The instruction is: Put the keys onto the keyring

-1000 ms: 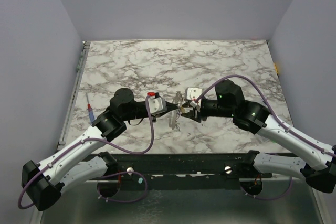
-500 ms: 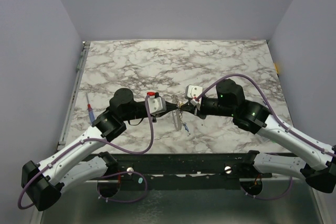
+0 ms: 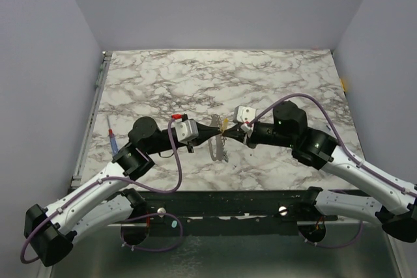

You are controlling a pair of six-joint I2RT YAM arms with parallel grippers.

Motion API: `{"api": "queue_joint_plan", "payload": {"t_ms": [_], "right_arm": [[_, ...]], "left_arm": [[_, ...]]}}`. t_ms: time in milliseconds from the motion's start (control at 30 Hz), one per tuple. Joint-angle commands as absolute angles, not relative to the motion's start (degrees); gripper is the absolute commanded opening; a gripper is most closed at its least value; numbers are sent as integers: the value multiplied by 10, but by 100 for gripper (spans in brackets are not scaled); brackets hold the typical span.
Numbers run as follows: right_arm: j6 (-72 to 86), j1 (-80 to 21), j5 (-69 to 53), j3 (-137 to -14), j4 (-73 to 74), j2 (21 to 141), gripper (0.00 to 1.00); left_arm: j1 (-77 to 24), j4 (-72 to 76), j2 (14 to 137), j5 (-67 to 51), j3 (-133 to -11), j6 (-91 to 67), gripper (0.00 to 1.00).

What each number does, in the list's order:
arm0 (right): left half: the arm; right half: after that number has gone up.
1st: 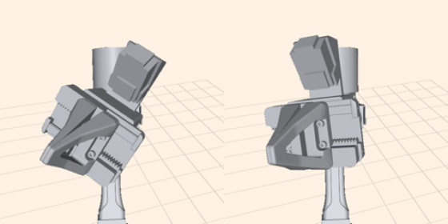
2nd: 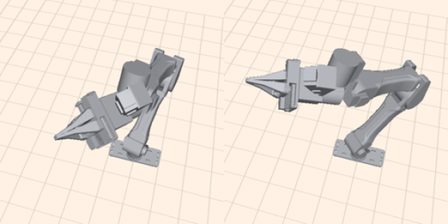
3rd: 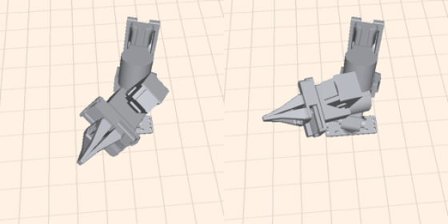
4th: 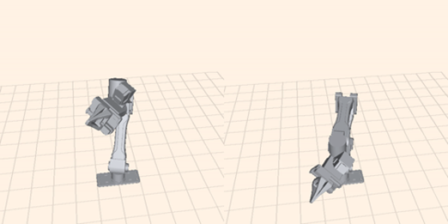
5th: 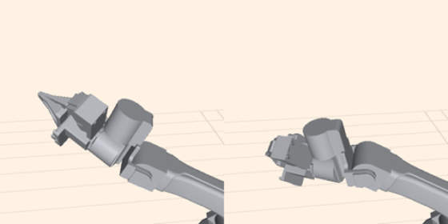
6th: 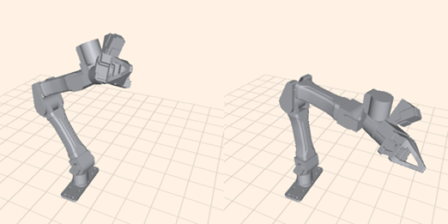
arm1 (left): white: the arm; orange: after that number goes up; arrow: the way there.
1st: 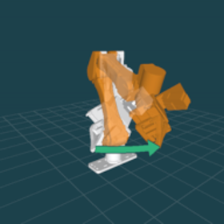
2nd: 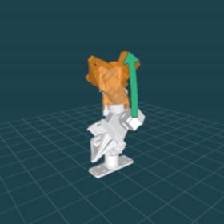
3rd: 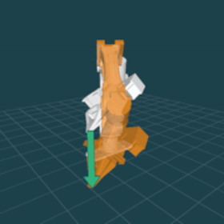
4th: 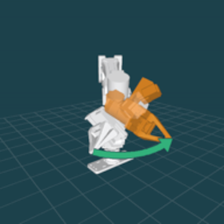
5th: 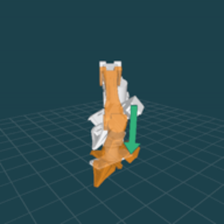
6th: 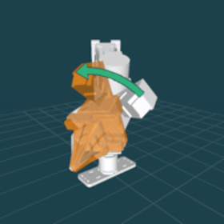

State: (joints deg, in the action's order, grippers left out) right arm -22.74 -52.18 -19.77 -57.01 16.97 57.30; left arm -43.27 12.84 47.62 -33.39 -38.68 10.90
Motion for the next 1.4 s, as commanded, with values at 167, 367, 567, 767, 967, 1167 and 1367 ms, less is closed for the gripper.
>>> {"api": "queue_joint_plan", "payload": {"t_ms": [167, 367, 567, 767, 967, 1167, 1367], "right_arm": [[-195, -526, -173, -543, 113, 555, 1], [-191, -526, -184, -548, 107, 550, 18], [-194, -526, -196, -552, 95, 530, 29], [-186, -526, -195, -559, 84, 523, 29], [-185, -526, -201, -560, 64, 510, 30], [-189, -526, -237, -579, 88, 522, 34], [-186, -526, -273, -594, 108, 534, 39]], "left_arm": [[-434, 305, 446, -300, -340, 9, 0], [-435, 334, 441, -312, -328, -16, 0], [-434, 334, 439, -330, -327, -22, 0], [-435, 335, 437, -340, -329, -28, 0], [-434, 335, 437, -353, -327, -30, 0], [-435, 335, 438, -350, -325, -29, 0], [-434, 335, 437, -346, -323, -25, 0]]}}
